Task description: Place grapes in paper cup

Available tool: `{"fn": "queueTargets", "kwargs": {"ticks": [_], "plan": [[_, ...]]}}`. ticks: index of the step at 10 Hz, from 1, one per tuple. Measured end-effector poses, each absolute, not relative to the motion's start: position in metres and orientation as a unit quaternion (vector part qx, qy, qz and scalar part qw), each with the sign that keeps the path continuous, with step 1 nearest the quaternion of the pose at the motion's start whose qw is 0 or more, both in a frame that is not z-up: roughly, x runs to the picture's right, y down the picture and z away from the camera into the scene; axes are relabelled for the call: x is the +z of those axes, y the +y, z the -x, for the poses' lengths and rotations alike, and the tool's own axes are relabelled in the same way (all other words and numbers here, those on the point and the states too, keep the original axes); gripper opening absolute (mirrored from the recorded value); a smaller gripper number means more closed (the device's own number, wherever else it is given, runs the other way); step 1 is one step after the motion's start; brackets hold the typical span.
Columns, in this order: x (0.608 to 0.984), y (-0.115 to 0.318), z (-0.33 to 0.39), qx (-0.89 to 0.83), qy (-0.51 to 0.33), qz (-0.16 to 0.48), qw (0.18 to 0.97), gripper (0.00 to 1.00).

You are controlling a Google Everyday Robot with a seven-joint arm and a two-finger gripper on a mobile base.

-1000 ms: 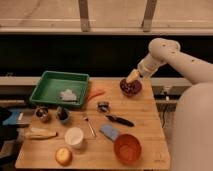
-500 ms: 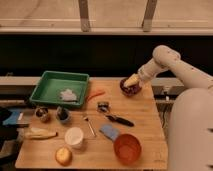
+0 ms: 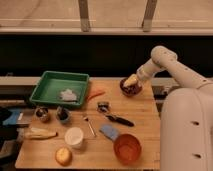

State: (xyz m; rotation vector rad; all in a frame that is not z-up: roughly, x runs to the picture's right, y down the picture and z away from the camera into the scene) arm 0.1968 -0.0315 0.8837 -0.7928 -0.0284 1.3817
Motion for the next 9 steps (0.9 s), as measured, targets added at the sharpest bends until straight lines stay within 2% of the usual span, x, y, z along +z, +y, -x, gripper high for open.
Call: {"fn": "queueTargets", "kwargs": {"ticks": [5,9], "plan": [[0.918,-0.046,-0.196,0.582,-0.023,0.362,0.728,0.71],[0.909,-0.034,-0.187,0.575,-0.041,0.321,0.752,0.71]]}}
